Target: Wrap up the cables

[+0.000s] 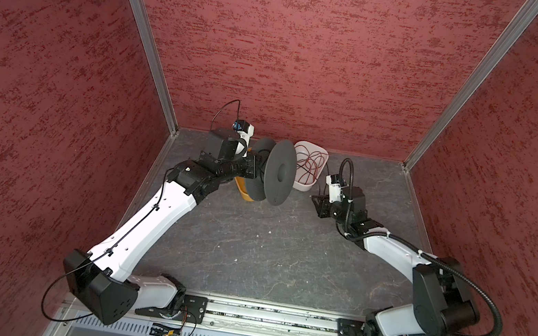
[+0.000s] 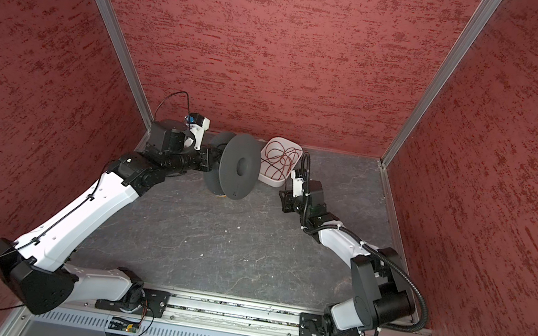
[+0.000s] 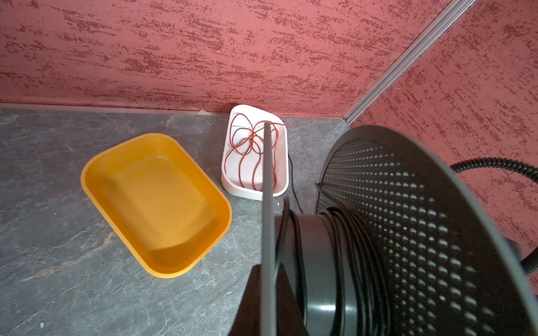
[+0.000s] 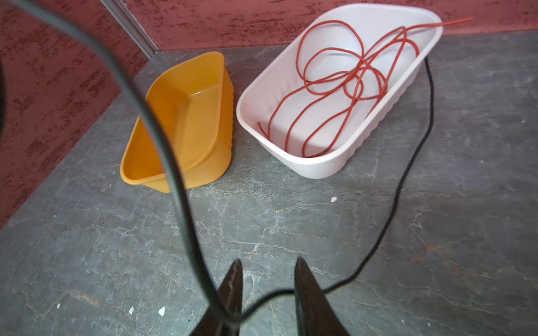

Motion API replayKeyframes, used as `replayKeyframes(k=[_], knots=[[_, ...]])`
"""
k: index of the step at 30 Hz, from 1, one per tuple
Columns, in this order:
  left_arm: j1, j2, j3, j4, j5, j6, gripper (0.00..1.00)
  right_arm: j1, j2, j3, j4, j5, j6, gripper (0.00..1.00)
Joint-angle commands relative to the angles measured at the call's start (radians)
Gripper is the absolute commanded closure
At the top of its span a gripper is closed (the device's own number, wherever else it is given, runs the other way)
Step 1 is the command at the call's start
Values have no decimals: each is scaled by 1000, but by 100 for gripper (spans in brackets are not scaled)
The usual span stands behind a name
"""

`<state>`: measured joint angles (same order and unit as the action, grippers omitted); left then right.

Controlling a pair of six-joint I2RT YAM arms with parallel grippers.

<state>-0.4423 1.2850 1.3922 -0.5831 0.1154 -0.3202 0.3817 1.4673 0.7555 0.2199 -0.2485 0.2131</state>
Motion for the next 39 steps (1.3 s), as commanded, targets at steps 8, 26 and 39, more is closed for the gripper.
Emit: replayKeyframes(k=[8,26,39], knots=[[1,-26,78,63,90,-44,100,2,-233,-164,128,-31,-30,29],[-12,-50,102,66,89,-53,100,43,-107,-275,551,14,-74,18],[-11,-55,105,64,92,-53,100,51,195,-121,774,32,-77,27]])
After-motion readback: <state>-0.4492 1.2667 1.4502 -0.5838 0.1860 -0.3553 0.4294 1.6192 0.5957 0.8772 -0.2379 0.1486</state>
